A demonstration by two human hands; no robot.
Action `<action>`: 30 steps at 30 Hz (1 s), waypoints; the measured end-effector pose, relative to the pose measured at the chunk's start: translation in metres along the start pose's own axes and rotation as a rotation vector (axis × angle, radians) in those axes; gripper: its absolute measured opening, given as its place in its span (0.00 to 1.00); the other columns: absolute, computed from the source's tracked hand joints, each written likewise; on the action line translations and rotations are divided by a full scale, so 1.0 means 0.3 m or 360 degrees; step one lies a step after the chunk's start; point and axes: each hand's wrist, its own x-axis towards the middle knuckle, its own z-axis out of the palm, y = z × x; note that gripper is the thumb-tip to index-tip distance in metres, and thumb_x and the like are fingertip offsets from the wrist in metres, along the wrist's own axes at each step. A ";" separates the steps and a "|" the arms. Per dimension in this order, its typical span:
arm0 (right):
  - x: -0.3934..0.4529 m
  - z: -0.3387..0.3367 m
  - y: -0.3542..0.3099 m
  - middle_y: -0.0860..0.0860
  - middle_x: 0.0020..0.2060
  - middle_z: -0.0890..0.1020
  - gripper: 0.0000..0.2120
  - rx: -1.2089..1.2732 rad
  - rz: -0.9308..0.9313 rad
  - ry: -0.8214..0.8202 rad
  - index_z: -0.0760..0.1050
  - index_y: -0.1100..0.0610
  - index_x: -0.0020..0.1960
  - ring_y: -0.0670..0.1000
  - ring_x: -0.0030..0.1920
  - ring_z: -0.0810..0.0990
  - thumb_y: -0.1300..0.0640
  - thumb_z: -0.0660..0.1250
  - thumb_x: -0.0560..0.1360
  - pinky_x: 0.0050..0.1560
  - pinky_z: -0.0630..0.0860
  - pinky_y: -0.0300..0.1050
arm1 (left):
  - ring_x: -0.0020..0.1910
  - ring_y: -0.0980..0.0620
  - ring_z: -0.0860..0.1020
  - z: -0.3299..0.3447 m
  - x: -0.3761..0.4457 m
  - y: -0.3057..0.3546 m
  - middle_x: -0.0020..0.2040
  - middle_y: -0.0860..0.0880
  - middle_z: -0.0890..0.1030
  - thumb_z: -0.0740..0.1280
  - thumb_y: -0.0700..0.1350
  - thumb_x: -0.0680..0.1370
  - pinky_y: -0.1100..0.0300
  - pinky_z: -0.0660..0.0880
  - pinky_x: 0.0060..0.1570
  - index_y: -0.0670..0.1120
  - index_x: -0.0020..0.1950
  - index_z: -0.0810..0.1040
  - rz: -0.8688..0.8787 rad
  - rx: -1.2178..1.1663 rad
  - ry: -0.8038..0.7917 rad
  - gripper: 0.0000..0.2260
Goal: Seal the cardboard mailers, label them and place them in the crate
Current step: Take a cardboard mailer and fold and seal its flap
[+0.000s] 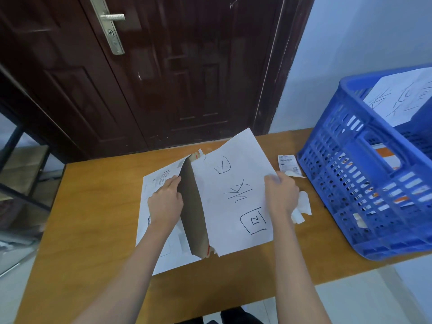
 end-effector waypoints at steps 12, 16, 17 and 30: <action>-0.010 0.017 -0.010 0.54 0.27 0.64 0.10 0.0013 -0.0029 0.0186 0.62 0.57 0.30 0.53 0.32 0.58 0.61 0.60 0.68 0.34 0.58 0.44 | 0.49 0.49 0.81 -0.014 0.012 -0.003 0.68 0.51 0.75 0.61 0.42 0.79 0.58 0.79 0.41 0.50 0.69 0.74 0.0000 -0.0084 0.0021 0.18; -0.012 0.025 -0.004 0.54 0.28 0.65 0.09 0.0019 -0.0029 0.0165 0.65 0.59 0.30 0.53 0.32 0.59 0.60 0.61 0.68 0.34 0.59 0.44 | 0.50 0.48 0.81 -0.016 0.014 0.002 0.68 0.51 0.75 0.61 0.43 0.79 0.55 0.80 0.43 0.51 0.69 0.74 0.0009 -0.0073 0.0009 0.18; -0.012 0.027 -0.004 0.54 0.28 0.65 0.09 -0.0005 -0.0032 0.0162 0.67 0.60 0.30 0.54 0.32 0.59 0.60 0.62 0.68 0.34 0.59 0.44 | 0.50 0.48 0.81 -0.016 0.015 0.003 0.68 0.51 0.75 0.61 0.43 0.79 0.54 0.80 0.44 0.51 0.69 0.74 0.0008 -0.0075 0.0003 0.18; -0.060 0.097 -0.097 0.49 0.25 0.67 0.08 -0.0269 -0.0423 0.0093 0.68 0.60 0.33 0.49 0.26 0.62 0.62 0.59 0.71 0.27 0.56 0.39 | 0.51 0.50 0.81 0.000 -0.010 0.034 0.68 0.52 0.75 0.62 0.42 0.78 0.54 0.81 0.42 0.51 0.69 0.74 0.0085 -0.0061 -0.0044 0.19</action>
